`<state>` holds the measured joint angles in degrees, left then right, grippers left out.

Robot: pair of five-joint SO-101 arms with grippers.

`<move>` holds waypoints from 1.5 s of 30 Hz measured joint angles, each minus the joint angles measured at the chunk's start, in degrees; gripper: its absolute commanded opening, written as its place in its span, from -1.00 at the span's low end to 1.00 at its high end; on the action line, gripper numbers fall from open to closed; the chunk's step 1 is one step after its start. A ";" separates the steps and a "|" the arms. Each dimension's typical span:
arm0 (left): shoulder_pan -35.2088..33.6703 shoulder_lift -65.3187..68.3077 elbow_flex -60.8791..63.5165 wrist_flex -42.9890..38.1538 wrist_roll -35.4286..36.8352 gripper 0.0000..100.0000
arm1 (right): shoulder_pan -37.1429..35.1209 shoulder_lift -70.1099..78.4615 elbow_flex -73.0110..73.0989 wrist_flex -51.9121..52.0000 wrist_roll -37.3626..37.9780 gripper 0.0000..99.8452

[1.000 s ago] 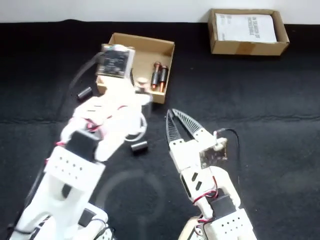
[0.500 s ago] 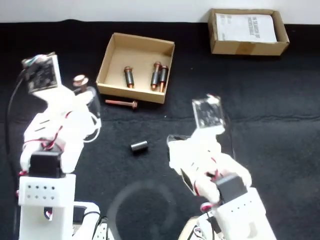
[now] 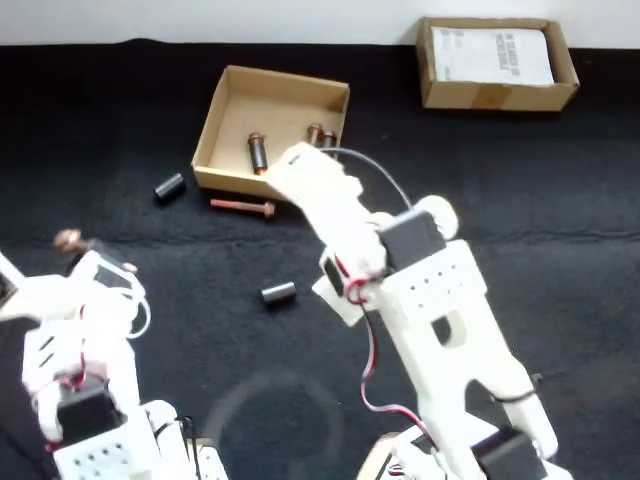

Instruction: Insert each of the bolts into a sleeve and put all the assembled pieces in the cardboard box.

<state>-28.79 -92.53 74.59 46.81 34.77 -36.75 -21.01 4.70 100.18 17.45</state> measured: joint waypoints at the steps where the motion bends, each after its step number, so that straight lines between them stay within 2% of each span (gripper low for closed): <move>1: -2.11 -3.16 1.76 0.00 0.26 -0.98 | -0.62 1.05 0.00 0.00 0.35 -0.74; 4: -8.09 -9.76 6.07 0.00 0.70 -0.98 | -4.04 3.78 0.00 0.00 0.70 -0.74; 11: -18.11 -10.20 8.62 -0.26 1.85 -0.98 | -10.64 12.22 -0.44 0.00 6.42 -0.74; 17: -23.21 -10.64 10.55 -0.79 6.59 -0.98 | -10.02 20.75 -6.86 0.00 19.43 -0.73; 23: -28.40 -10.64 17.32 -8.18 8.53 -0.98 | -8.26 29.89 -12.48 0.00 34.37 -0.73; 30: -30.59 -10.64 21.36 -18.20 8.62 -0.98 | -10.81 39.65 -14.33 0.00 45.98 -0.73; 45: -32.70 -10.64 21.45 -18.90 8.53 -0.98 | -12.13 65.05 -44.04 -0.35 57.41 -0.73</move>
<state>-61.49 -103.16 96.04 27.91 43.30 -48.88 44.04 -39.34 99.82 74.86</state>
